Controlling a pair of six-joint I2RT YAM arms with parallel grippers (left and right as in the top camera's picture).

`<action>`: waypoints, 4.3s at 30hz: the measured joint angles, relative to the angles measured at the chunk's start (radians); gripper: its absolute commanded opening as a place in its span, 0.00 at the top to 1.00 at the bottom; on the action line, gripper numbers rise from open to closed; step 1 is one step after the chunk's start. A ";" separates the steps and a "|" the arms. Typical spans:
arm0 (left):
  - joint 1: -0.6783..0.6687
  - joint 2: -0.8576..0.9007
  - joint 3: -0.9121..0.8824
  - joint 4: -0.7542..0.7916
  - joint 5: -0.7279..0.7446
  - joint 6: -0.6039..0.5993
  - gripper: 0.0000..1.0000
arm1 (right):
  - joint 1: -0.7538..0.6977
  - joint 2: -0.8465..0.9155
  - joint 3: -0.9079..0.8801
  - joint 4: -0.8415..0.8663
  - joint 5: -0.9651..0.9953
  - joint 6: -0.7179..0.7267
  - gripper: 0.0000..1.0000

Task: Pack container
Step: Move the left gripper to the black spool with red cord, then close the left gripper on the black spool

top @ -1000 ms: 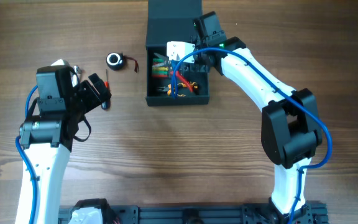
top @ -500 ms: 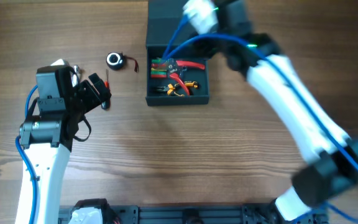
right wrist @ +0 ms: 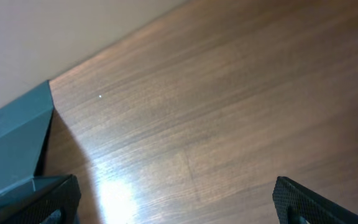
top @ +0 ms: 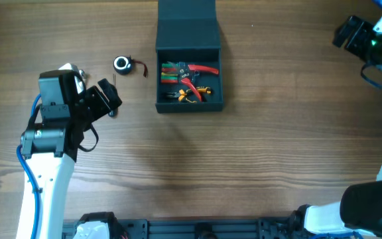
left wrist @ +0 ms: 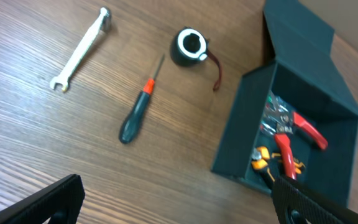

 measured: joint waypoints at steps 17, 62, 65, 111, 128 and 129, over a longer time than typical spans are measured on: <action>0.002 0.694 0.775 -0.366 -0.007 0.178 0.03 | -0.001 0.018 -0.012 -0.006 -0.033 0.037 0.00; -0.084 1.190 0.843 -0.101 -0.126 0.515 0.21 | -0.001 0.018 -0.012 -0.007 -0.033 0.037 0.00; -0.084 1.196 0.843 -0.098 -0.118 0.512 0.30 | -0.001 0.018 -0.012 -0.006 -0.033 0.037 0.00; -0.084 1.198 0.850 -0.079 -0.061 0.512 0.40 | -0.001 0.018 -0.012 -0.007 -0.033 0.037 0.00; -0.084 1.196 0.851 -0.081 -0.053 0.512 0.90 | -0.001 0.018 -0.012 -0.007 -0.033 0.037 0.00; -0.084 1.196 0.851 -0.082 -0.053 0.512 0.90 | -0.001 0.018 -0.012 -0.007 -0.033 0.037 0.00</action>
